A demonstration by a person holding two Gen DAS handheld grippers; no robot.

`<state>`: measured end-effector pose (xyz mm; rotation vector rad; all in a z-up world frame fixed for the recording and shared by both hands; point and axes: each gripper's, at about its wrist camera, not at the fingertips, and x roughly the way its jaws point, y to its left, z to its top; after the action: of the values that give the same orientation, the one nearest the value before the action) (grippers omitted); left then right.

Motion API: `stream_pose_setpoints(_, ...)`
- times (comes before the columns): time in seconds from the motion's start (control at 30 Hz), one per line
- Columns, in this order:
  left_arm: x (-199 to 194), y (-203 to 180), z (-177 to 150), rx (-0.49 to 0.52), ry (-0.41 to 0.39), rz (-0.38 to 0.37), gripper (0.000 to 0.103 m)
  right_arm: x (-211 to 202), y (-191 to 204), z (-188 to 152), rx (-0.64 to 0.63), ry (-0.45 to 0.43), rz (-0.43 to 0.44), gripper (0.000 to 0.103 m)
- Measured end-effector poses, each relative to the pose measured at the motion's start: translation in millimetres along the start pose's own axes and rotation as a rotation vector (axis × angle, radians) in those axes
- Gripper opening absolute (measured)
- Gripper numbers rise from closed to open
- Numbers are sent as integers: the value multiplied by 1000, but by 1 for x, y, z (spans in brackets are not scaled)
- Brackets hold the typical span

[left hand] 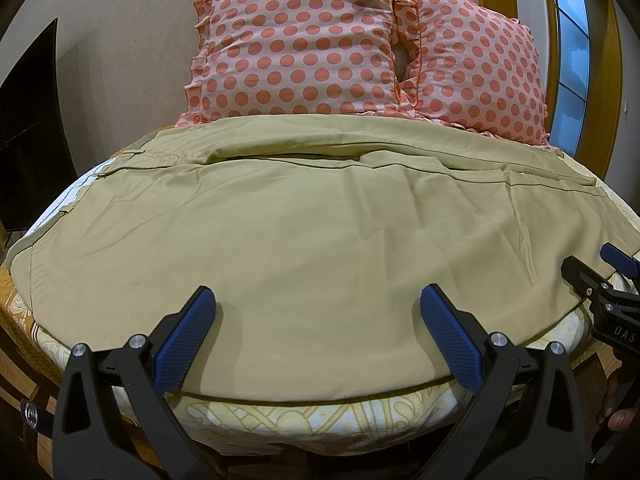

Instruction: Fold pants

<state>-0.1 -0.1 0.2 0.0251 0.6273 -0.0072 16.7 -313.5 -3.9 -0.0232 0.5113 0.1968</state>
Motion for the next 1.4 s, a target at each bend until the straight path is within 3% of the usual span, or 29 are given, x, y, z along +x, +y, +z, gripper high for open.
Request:
stream_pose_setpoints(0.43, 0, 0, 0, 1, -1, 0, 101, -2, 2, -1, -3, -13, 5, 102)
stream_pose_setpoints(0.63, -5, -2, 2, 10, 12, -11, 101, 1, -8, 9, -41, 30, 71, 102)
stream_pose_setpoints(0.73, -4, 2, 1, 25, 26, -32, 101, 6, -24, 28, -49, 94, 80, 102)
stream_pose_setpoints(0.87, -3, 9, 9, 23, 46, -20, 101, 12, -67, 75, 13, 49, -7, 102)
stream_pose_setpoints(1.0, -7, 23, 29, -14, 6, 7, 101, 66, -138, 144, 200, 89, -110, 102)
stream_pose_setpoints(1.13, -7, 32, 50, -53, -27, 43, 101, 159, -197, 199, 366, 197, -236, 102)
stream_pose_setpoints(1.2, -5, 37, 59, -75, -30, 52, 101, 204, -218, 216, 417, 248, -316, 97)
stream_pose_setpoints(1.27, -1, 42, 66, -98, -27, 55, 101, 243, -234, 229, 455, 293, -392, 85)
stream_pose_setpoints(1.4, 10, 49, 77, -114, -23, 80, 101, 305, -268, 236, 546, 379, -533, 84)
